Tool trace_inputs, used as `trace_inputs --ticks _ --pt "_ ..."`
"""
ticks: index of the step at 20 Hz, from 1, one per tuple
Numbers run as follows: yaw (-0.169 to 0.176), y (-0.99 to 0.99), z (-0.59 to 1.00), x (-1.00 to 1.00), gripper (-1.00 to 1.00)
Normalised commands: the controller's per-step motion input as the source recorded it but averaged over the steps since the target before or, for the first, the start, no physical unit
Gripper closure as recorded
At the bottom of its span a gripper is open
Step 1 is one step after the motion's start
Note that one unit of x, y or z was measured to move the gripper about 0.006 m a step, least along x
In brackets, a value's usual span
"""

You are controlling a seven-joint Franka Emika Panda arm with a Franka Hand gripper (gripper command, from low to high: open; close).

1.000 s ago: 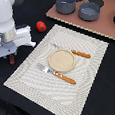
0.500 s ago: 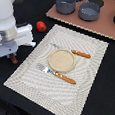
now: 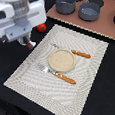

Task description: Place the fish, sausage, and tomato into the frying pan.

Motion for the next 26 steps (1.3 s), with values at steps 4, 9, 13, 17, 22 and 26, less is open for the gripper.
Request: trace_inputs --ticks 4,9,13,17,22,26 --pt "0.0 0.77 0.81 0.67 1.0" --pt "0.0 0.78 0.61 0.64 1.0" --pt "0.0 0.8 0.45 0.63 1.0" --pt "0.0 0.81 0.38 0.63 1.0" --pt "0.0 0.79 0.26 0.61 1.0" --pt "0.0 0.78 0.17 0.61 1.0"
